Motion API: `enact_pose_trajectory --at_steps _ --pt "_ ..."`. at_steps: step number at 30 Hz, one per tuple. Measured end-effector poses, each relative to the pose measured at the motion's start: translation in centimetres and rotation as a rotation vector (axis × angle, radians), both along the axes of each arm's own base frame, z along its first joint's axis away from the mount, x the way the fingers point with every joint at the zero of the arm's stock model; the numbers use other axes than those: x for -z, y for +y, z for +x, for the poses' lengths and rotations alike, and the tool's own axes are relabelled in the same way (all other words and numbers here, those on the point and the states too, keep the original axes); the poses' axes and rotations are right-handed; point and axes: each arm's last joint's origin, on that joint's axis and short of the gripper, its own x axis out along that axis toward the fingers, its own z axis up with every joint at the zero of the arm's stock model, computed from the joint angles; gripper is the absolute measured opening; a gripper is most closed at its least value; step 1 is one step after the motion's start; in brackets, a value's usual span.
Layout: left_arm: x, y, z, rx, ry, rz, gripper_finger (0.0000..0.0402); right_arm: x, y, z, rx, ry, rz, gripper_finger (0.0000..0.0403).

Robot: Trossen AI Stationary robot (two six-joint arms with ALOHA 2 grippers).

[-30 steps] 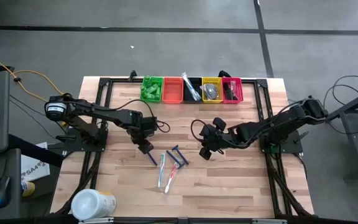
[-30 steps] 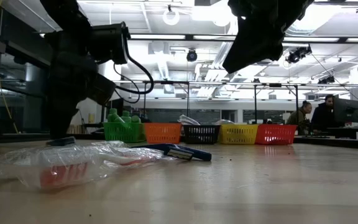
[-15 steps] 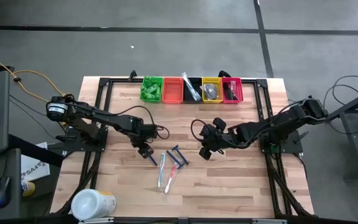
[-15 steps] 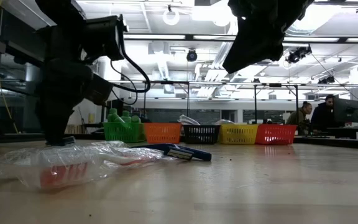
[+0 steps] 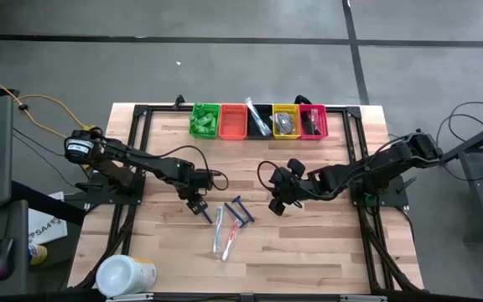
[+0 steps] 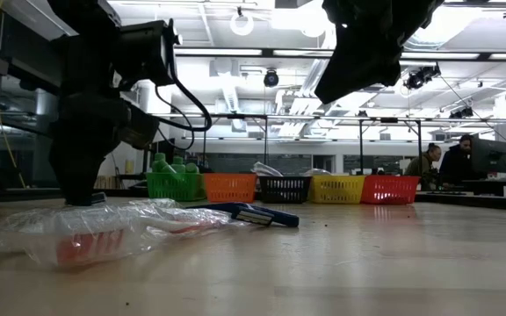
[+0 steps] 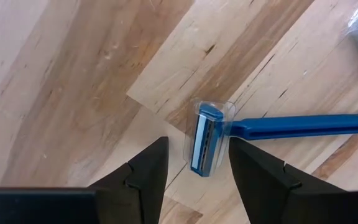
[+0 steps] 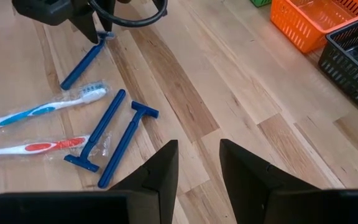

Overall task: Pick & Place Travel size toiletries
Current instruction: Put the left blue razor into the orange bin

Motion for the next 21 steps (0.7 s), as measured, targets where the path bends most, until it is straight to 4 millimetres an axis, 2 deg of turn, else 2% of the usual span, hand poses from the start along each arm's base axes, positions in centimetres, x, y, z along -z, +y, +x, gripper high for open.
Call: enact_pose_trajectory --at_steps 21 --pt "0.12 -0.56 -0.15 0.014 0.014 0.028 0.0170 0.01 0.00 -0.01 -0.001 0.002 -0.001 0.0111"
